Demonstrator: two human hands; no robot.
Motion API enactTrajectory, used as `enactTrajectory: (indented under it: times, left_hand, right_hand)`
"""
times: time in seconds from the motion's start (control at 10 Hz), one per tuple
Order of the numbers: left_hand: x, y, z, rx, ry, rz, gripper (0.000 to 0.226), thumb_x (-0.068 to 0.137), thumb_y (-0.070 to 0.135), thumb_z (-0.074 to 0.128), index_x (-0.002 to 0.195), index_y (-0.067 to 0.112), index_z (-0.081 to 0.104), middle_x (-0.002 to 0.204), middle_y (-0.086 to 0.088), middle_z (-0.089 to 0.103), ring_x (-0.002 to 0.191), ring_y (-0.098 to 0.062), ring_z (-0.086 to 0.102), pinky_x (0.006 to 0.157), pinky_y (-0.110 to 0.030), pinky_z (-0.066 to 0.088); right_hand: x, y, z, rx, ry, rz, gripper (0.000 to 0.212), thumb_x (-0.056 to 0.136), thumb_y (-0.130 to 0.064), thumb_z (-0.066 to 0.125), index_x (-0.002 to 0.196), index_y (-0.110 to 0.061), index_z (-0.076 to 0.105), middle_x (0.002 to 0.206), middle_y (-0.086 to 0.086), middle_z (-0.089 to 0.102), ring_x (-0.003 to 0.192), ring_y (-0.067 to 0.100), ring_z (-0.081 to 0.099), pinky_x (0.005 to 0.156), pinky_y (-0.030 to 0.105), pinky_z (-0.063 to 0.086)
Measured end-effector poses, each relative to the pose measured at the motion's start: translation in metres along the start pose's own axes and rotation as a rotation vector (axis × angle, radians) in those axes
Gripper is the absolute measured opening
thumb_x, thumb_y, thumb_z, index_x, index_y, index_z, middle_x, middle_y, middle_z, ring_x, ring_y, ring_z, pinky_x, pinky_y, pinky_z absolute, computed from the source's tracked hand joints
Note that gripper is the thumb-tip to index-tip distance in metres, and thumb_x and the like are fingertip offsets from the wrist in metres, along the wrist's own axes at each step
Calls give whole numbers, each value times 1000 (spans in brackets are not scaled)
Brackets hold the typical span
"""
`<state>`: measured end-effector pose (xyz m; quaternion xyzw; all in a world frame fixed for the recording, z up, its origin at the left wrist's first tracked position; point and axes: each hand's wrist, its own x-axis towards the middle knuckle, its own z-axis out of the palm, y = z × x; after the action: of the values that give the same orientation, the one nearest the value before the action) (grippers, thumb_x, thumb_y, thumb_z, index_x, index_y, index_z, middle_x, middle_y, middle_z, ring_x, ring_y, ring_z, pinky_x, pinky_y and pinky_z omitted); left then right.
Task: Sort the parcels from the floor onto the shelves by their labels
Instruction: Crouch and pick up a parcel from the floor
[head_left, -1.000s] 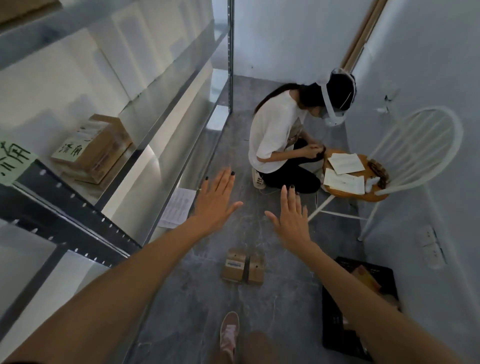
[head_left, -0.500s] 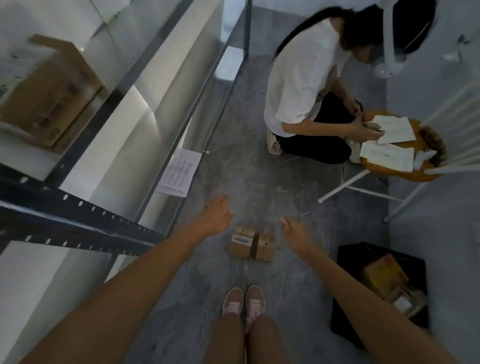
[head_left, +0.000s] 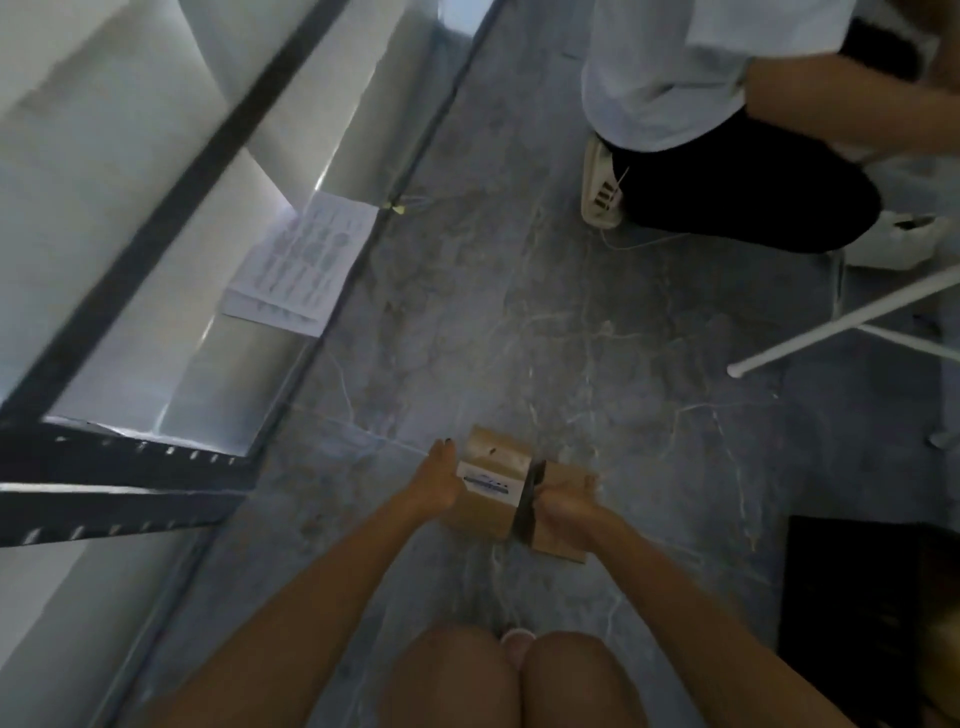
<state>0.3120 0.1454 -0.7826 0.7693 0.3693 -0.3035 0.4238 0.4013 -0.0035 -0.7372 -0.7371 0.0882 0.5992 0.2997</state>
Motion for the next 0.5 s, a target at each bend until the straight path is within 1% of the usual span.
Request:
enactTrajectory:
  times: [0.1,0.2,0.3,0.4,0.5]
  left_hand:
    - [49,-18,33,-66,-18,-59,88,92,16,55,148,9,-13,158,-13,-11,147,-31,2,119,-43,12]
    - [75,-30,56,-189,-26,-113,72,92,6,49,149,7,5,157,-16,11,143,-33,19,117,-41,20]
    - [85,-32,66,-402,-24,-166,50,92,8,52,139,1,36,137,-15,47,127,-35,46,103,-37,41]
    - [59,-15,52,-500,33,-164,28,92,7,53,119,0,57,118,-17,62,114,-33,57,93,-37,46]
    - [6,6,16,-482,39,-159,31,91,8,52,122,8,55,122,-10,61,114,-29,57,97,-35,46]
  right_hand:
    - [103,36,13,84,-69,22,28,95,0,45,121,4,54,122,16,60,110,32,58,97,40,49]
    - [153,54,26,158,6,79,30,97,-12,44,124,-7,54,113,11,64,100,28,64,89,43,55]
    - [166,58,35,199,72,54,32,99,-14,36,125,-10,53,121,12,62,106,30,61,93,47,52]
    - [129,46,31,222,86,7,39,93,3,35,124,-12,51,122,9,60,111,31,58,96,48,50]
    - [61,26,19,273,98,-123,42,88,11,39,121,-11,54,112,5,63,101,24,61,83,39,55]
